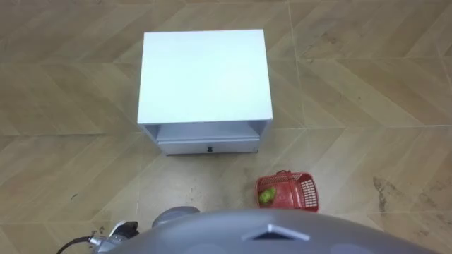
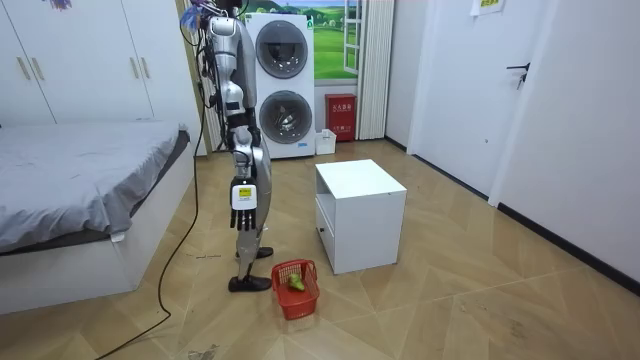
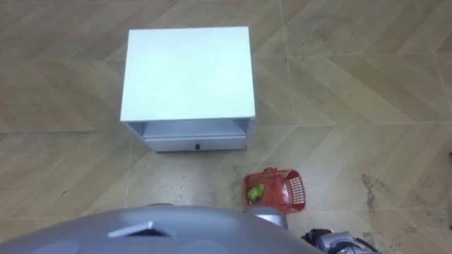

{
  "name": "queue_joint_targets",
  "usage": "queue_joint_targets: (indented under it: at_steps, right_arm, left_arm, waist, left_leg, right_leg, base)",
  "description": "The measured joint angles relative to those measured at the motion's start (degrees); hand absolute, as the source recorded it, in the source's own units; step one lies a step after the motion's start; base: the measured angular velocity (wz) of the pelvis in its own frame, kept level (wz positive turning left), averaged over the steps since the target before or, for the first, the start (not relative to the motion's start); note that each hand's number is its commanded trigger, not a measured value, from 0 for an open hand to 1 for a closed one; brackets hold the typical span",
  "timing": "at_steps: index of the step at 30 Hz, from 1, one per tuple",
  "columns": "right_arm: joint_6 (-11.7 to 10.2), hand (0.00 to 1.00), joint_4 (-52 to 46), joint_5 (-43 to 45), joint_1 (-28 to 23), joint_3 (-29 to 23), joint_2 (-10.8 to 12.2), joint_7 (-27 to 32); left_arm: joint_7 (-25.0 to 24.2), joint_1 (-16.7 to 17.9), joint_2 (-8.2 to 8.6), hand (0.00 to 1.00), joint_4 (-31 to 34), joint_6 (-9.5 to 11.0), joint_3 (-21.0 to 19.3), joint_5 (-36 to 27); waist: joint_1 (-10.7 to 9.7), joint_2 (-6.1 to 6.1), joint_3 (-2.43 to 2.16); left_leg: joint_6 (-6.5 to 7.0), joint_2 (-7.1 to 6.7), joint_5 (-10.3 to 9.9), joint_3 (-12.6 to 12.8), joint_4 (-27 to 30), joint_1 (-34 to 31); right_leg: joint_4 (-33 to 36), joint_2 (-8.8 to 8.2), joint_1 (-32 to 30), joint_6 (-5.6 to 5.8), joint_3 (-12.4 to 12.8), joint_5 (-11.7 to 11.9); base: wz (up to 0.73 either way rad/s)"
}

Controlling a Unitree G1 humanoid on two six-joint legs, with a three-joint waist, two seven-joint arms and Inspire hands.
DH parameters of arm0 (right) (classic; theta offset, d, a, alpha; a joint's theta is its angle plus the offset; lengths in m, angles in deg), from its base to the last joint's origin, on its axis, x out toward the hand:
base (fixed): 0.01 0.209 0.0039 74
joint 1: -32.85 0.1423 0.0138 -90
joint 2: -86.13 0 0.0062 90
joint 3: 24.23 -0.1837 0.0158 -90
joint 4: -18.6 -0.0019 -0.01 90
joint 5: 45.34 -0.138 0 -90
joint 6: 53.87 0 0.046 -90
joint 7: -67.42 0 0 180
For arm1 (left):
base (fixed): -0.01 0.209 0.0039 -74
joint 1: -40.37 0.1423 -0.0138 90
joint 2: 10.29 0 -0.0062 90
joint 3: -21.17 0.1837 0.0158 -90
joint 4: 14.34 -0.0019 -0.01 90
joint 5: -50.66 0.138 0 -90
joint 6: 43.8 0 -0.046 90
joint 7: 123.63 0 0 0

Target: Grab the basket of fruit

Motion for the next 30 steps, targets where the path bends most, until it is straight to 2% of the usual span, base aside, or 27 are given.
queue_joint_targets:
  at_steps: [30]
  right_arm:
    - [-0.03,0.00,-0.22,-0.26,-0.77,-0.06,0.27,0.28]
  left_arm:
    - [-1.17,0.08,-0.14,0.00,0.02,0.01,0.86,-0.12]
  waist:
    - [-0.13,-0.17,0.10]
  left_leg:
    - [-0.25,-0.44,-0.29,-2.49,1.73,-1.19]
  right_leg:
    - [-1.06,-0.17,0.56,-0.28,-2.13,-0.60]
  base:
    - [0.04]
